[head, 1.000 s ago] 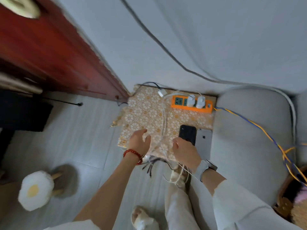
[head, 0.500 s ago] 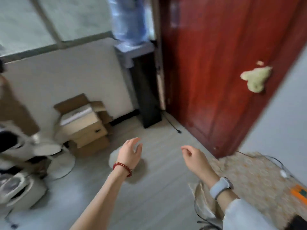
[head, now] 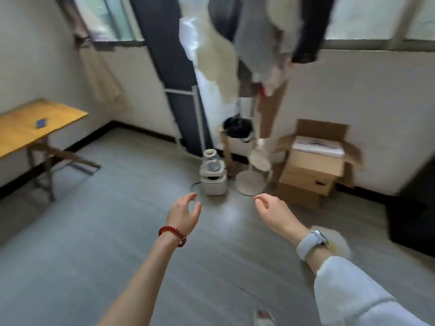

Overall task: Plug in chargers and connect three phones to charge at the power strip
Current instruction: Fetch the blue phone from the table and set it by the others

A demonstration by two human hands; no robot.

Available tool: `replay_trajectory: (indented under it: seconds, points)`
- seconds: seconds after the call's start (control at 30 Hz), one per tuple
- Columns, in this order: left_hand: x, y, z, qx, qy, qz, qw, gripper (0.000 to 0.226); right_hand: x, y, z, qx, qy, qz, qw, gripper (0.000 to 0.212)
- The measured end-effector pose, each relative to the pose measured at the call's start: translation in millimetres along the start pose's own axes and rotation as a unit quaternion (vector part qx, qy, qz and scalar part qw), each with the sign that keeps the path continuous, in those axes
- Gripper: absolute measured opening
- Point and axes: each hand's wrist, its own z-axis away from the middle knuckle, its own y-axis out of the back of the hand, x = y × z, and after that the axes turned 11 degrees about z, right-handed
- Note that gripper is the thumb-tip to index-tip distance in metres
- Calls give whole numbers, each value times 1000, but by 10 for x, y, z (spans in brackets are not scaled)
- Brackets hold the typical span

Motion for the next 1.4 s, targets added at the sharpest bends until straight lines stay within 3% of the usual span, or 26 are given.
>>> replay_trajectory:
  seconds: [0.27,0.5,0.87,1.17,1.4]
  points:
    - [-648,886,-1116,142,102,-26,984,36,-1301,-692,-1720,-103,215,71,969,27]
    - [-844,1435,-2154,221,149,-24,963,37,-2315,-991,-2973,-156,315,100,931,29]
    - [-1968,2549,-3249,290,234,-27,928,38,-3676,-2116,-4393,-214,381,84,895,27]
    - [-3241,4148,-4817,339,244,-10,909,41,-5646,-3213,-5903,-203,427,101,876,28]
    - [-4004,5166,-5946,334,236,-6,913,41,-6779,-3807,-6909,-199,417,101,881,29]
